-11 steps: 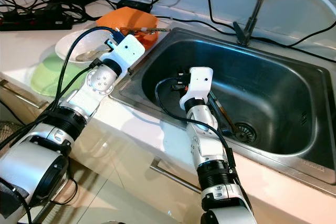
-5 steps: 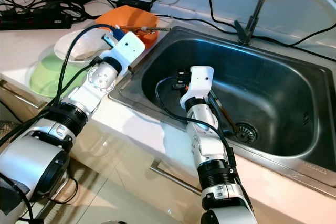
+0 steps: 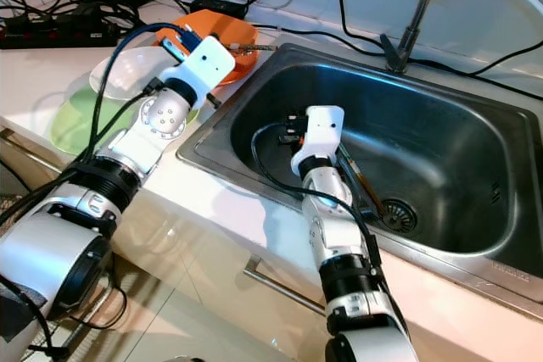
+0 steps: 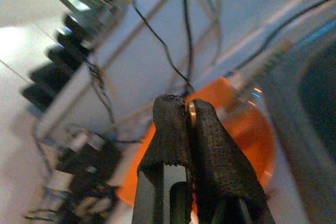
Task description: Kitchen organization
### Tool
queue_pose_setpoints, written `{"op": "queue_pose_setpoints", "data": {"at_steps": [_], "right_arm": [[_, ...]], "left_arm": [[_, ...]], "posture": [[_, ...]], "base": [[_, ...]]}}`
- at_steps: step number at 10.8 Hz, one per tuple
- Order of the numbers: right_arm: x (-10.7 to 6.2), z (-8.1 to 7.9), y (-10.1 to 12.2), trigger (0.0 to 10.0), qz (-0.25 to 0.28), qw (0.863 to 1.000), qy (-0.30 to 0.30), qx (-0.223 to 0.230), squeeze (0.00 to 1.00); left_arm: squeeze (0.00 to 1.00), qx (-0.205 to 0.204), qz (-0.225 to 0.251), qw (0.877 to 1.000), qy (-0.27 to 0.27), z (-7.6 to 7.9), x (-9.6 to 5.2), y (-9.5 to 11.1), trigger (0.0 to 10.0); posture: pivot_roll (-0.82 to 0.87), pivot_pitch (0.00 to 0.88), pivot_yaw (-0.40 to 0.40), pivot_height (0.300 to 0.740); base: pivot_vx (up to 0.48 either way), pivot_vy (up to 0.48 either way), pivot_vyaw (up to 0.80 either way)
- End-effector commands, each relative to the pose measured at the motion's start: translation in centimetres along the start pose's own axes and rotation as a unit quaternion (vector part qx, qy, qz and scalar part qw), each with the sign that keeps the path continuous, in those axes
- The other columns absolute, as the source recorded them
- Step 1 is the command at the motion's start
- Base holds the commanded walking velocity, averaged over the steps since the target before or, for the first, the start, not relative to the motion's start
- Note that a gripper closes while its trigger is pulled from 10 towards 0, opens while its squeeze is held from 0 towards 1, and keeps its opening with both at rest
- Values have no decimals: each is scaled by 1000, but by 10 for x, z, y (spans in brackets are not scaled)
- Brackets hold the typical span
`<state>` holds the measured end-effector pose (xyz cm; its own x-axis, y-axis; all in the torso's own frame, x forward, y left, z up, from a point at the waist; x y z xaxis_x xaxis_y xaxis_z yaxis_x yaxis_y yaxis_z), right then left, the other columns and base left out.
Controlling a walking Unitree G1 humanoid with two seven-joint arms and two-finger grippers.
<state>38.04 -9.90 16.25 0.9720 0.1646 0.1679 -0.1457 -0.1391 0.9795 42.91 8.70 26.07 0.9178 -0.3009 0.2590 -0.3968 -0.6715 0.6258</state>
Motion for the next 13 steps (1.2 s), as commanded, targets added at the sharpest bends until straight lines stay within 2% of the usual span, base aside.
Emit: {"op": "queue_pose_setpoints", "data": {"at_steps": [1, 2, 3, 5, 6, 7, 8, 11, 12, 13], "right_arm": [[3, 3, 2, 10000, 3, 1000, -4, 4, 0], [4, 2, 3, 10000, 4, 1000, -3, 4, 0], [6, 2, 5, 10000, 8, 1000, -2, 4, 0], [10, 3, 9, 10000, 14, 1000, 0, 3, 0], [11, 4, 12, 10000, 18, 1000, 0, 2, 0], [13, 7, 18, 10000, 29, 1000, 5, 0, 580], [13, 13, 24, 10000, 38, 999, 4, 8, 1000], [8, 25, 31, 10000, 47, 998, 42, 10, 1000], [2, 27, 30, 10000, 40, 994, 96, 22, 1000], [-1, 24, 30, 10000, 39, 992, 122, 12, 1000]], "left_arm": [[0, 29, 41, 998, 31, -14, 4, 20, 0], [0, 37, 62, 996, 47, -21, 5, 30, 0], [0, 18, 120, 990, 78, -37, 2, 57, 10000], [0, -25, 193, 977, 85, -42, -7, 88, 10000], [0, -82, 219, 970, 72, -38, -11, 96, 10000], [0, -155, 225, 961, 46, -28, -17, 96, 10000], [0, -211, 218, 953, 26, -20, -20, 92, 10000], [0, -275, 196, 941, 1, -5, -25, 84, 10000], [0, -291, 190, 937, -16, 3, -27, 82, 10000], [0, -302, 187, 934, -27, 7, -28, 82, 10000]], "posture": [[201, 59, -2, 740], [203, 57, -3, 740], [206, 45, -5, 740], [208, 26, -8, 740], [203, 12, -7, 740], [195, 4, -3, 740], [191, 0, -1, 740], [174, 0, 2, 740], [169, 0, 2, 740], [166, 0, 1, 740]], "base": [[0, 0, 0], [0, 0, 0], [0, 0, 0], [0, 0, 0], [0, 0, 0], [0, 0, 0], [0, 0, 0], [0, 0, 0], [0, 0, 0], [0, 0, 0]]}}
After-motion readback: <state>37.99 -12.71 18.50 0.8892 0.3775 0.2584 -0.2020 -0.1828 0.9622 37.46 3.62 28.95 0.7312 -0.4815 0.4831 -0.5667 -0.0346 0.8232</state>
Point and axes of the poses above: a point about 5 cm out from each wrist's last joint towards the gripper, its own x axis pointing out of the wrist towards the gripper, its own y axis along the axis of the wrist's last joint, z = x × y, the point moved 2 cm from there along x, pointing out of the wrist towards the gripper, and after that the axes turned 1 degree about x, right-handed, at the moved point
